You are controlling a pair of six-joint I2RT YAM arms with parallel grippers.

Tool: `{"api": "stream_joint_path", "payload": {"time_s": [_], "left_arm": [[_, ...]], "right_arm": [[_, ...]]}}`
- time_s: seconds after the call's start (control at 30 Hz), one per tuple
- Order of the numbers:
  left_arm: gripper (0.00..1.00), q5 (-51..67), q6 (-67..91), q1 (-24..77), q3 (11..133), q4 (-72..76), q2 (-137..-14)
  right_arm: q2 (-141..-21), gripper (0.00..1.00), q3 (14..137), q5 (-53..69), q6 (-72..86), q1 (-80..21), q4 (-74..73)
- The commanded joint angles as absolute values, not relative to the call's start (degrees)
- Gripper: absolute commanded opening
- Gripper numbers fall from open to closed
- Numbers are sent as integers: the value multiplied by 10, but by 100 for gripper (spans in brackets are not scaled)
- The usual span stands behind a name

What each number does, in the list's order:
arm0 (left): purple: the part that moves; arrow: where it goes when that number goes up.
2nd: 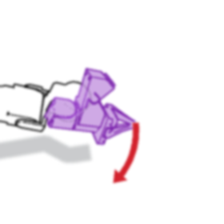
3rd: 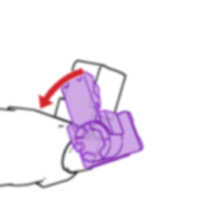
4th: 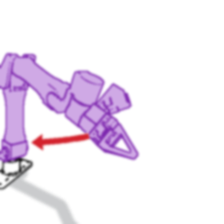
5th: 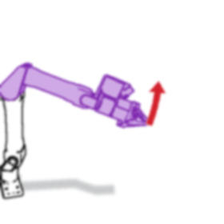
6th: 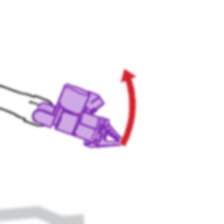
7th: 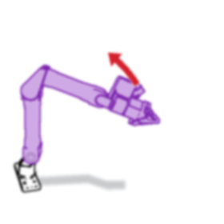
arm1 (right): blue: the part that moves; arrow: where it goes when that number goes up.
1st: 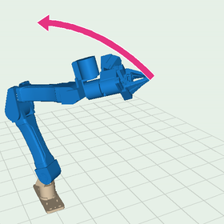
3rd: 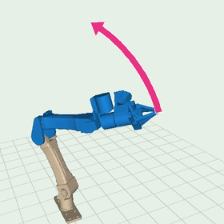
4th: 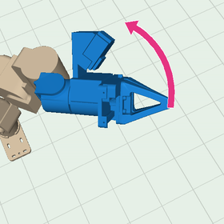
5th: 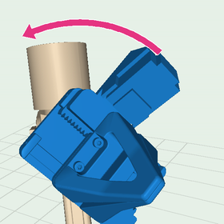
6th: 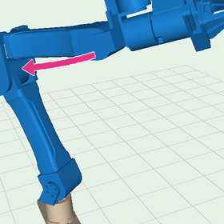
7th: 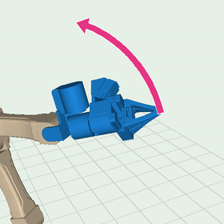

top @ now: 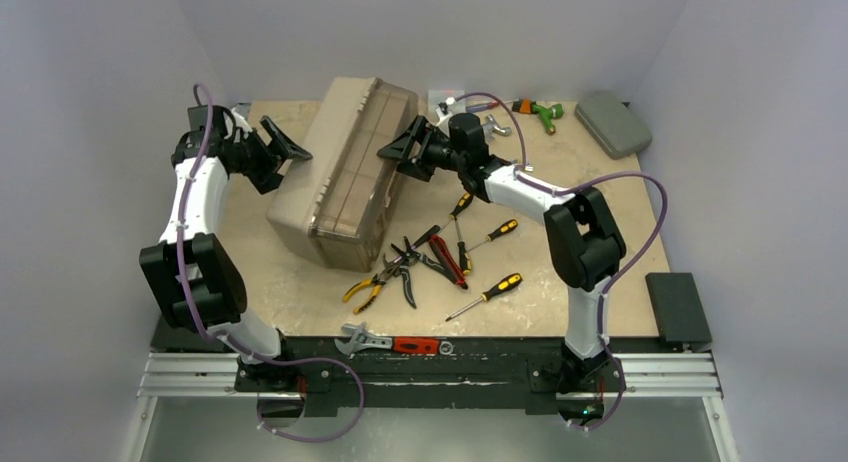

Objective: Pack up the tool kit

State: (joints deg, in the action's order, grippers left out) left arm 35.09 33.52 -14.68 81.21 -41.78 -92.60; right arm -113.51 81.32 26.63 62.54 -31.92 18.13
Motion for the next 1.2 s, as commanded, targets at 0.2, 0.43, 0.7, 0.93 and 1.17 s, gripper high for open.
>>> {"api": "stream_joint_path", "payload": {"time_s": [0.2,0.43,0.7,0.93,1.17], "left_arm": [[65,416,367,-161,754,-382,-973],[64,381,353,-199,748,-400,-963],[70,310,384,-280,735,-392,-907],[96,206,370,-291,797,-453,-835],[100,170,341,-287,871,-481,-758]], "right_arm": [[-1127,68,1000,313,604,-351,125],[-1153,67,1053,311,602,-372,99],[-1203,66,1181,302,585,-401,24],[-1235,66,1249,295,581,-409,1],[-1221,68,1256,304,556,-407,-30]]}}
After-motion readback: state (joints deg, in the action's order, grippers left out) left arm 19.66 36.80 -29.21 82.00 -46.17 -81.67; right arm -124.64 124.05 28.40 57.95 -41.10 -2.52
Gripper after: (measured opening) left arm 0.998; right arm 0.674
